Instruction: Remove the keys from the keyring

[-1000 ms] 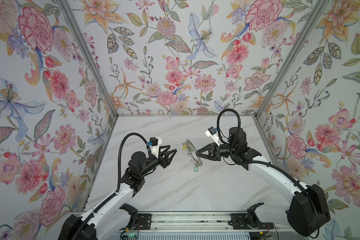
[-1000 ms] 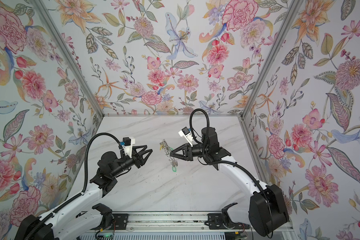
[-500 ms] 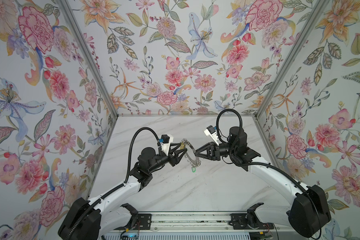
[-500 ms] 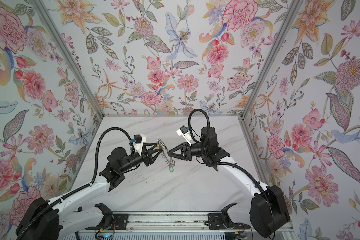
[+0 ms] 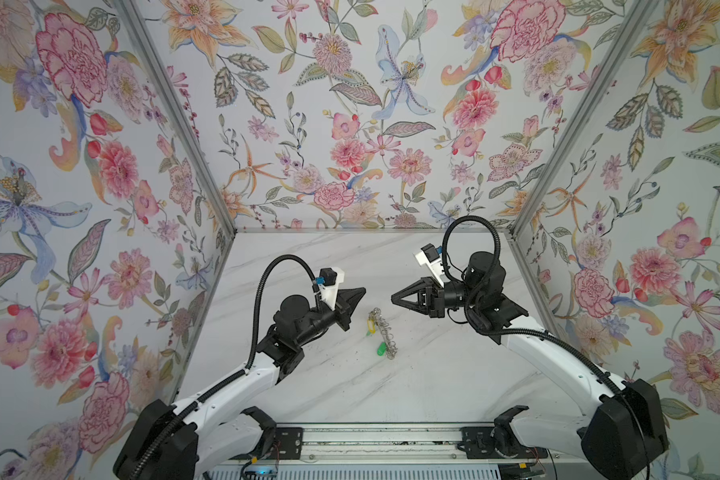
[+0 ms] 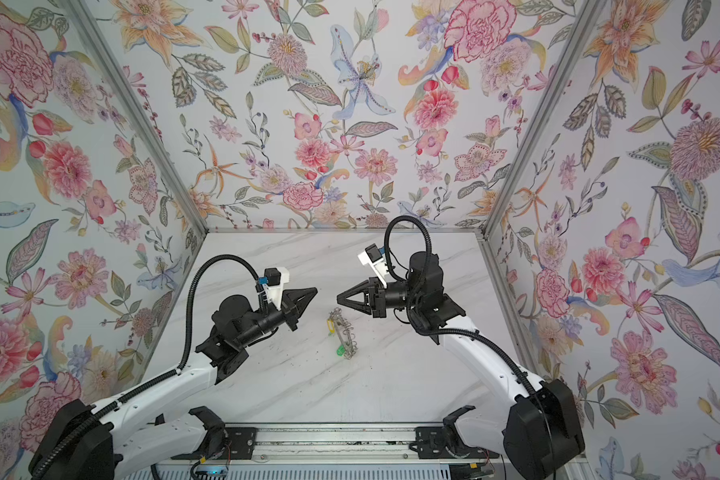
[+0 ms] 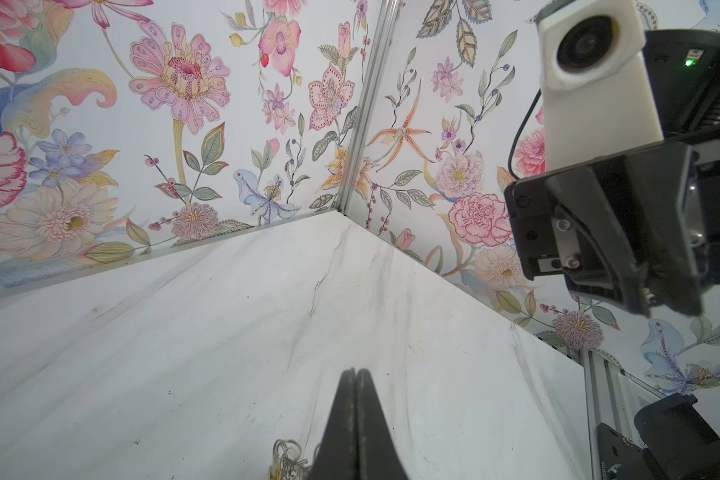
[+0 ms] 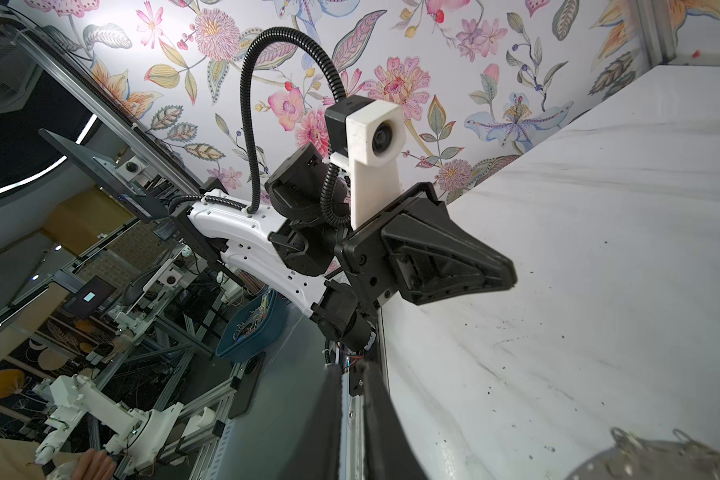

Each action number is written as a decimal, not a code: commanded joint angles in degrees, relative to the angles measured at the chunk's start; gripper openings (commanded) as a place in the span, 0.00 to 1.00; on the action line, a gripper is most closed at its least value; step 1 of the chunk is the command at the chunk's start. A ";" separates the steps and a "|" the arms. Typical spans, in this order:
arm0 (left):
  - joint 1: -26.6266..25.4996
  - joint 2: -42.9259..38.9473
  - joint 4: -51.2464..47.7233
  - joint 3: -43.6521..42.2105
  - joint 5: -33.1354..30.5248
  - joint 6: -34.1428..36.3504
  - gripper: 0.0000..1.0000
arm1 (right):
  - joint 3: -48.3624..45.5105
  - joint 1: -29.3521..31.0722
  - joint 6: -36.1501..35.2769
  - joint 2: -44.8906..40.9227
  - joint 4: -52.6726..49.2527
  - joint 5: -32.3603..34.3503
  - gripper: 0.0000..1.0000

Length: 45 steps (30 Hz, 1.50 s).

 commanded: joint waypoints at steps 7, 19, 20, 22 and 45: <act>-0.43 -1.96 -5.03 -0.06 -5.84 2.01 0.11 | 2.61 0.93 -14.51 3.25 -24.05 21.68 0.21; 8.33 -7.92 -14.50 -7.36 -20.29 -9.66 0.48 | 18.46 20.43 -7.92 32.63 -42.66 58.79 0.58; 8.60 -8.89 -15.01 -7.81 -20.44 -9.66 0.49 | 20.44 21.11 -6.88 34.64 -43.99 59.94 0.60; 8.87 -10.57 -15.96 -8.46 -20.72 -9.43 0.50 | 22.91 21.59 -5.07 37.54 -45.14 59.76 0.63; 10.99 -14.26 -18.67 -10.00 -18.85 -7.33 0.53 | 53.45 14.27 -10.56 60.51 -53.28 60.74 0.85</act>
